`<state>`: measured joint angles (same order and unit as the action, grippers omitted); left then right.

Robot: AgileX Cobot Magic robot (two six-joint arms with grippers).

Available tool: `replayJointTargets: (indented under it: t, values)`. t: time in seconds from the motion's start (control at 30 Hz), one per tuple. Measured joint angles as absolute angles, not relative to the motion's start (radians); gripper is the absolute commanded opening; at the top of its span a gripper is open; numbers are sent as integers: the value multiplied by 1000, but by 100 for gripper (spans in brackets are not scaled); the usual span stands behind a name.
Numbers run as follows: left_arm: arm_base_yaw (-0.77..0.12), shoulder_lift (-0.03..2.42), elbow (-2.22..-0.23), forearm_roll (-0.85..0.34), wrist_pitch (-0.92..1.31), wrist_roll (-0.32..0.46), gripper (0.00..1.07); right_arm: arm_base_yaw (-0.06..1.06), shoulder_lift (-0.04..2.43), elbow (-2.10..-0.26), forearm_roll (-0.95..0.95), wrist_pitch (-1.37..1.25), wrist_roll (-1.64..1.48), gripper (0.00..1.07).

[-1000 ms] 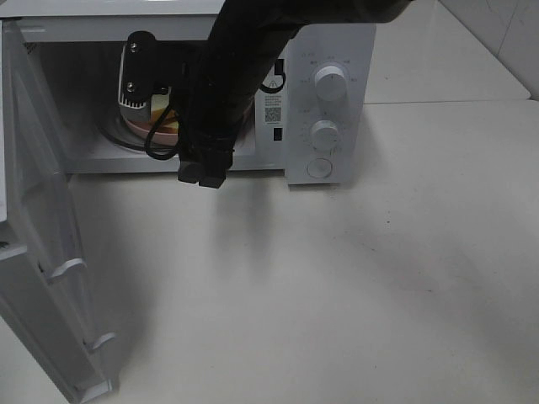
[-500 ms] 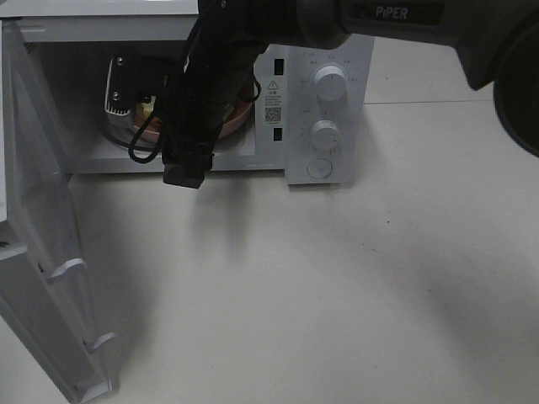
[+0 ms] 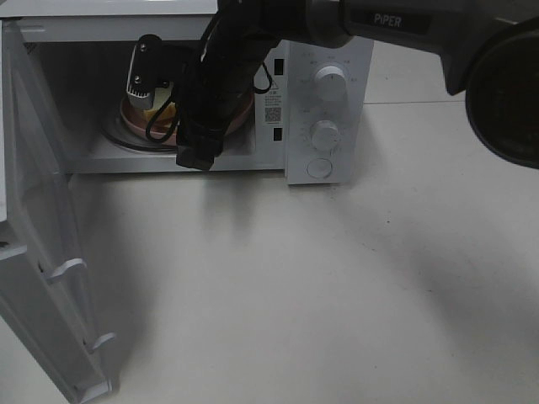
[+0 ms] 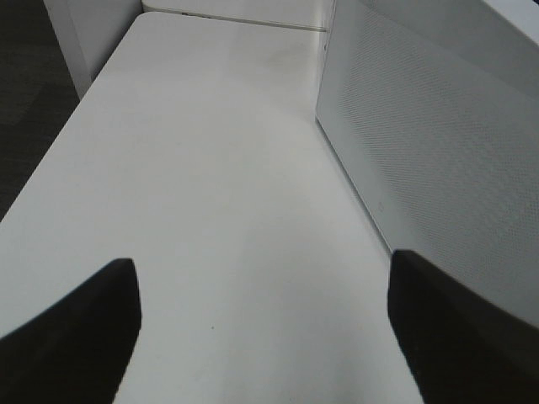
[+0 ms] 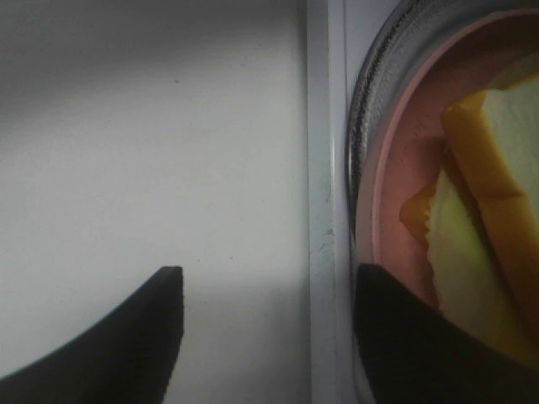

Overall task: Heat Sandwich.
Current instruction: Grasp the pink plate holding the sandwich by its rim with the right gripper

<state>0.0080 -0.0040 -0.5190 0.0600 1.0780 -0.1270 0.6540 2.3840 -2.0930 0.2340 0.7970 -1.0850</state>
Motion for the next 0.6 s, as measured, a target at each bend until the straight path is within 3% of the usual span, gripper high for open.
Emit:
replayJointTargets:
  t: [0.6]
  values:
    - [8, -4, -519, 60, 1078, -127, 76, 588, 2481, -2211, 267, 760, -1085, 59]
